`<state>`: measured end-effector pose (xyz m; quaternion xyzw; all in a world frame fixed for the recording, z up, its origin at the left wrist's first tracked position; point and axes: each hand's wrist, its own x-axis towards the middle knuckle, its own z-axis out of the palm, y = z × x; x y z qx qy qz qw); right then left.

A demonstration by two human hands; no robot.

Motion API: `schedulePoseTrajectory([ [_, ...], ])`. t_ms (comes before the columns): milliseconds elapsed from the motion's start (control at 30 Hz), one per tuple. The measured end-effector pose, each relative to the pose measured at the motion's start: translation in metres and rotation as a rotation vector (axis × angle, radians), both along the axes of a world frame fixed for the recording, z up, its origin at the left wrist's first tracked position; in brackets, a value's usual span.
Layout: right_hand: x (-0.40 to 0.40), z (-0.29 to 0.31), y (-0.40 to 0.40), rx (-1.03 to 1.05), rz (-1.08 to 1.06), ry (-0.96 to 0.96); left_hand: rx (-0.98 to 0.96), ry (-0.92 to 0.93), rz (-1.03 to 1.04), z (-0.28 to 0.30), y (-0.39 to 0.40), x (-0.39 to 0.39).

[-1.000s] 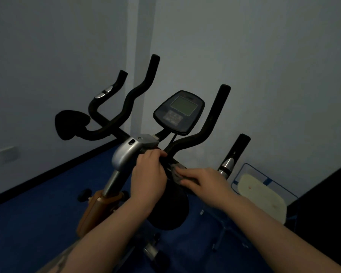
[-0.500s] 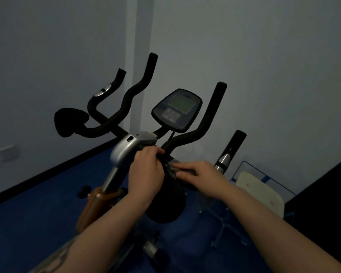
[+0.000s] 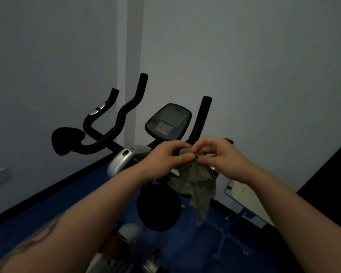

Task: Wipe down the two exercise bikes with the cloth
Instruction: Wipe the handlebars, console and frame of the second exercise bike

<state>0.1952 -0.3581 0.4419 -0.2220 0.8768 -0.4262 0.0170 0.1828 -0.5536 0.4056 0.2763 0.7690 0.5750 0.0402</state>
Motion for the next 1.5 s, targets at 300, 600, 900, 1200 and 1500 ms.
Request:
schedulePoseTrajectory([
  [300, 0.003, 0.013, 0.025, 0.207, -0.062, -0.089, -0.073, 0.11, 0.066, 0.009, 0.008, -0.011],
  [600, 0.012, -0.005, 0.03, 0.074, -0.072, -0.142, -0.022, 0.219, 0.157, 0.007, 0.008, -0.01],
  [900, 0.002, 0.012, 0.045, 0.176, -0.258, 0.02, -0.289, 0.307, 0.197, 0.003, -0.007, -0.013],
  [1200, -0.005, -0.002, 0.036, 0.321, -0.447, 0.173, -0.152, 0.114, 0.229, -0.006, 0.003, -0.007],
  [1500, -0.006, -0.001, 0.029, 0.177, -0.444, 0.163, 0.043, -0.081, 0.337, -0.014, 0.021, -0.006],
])
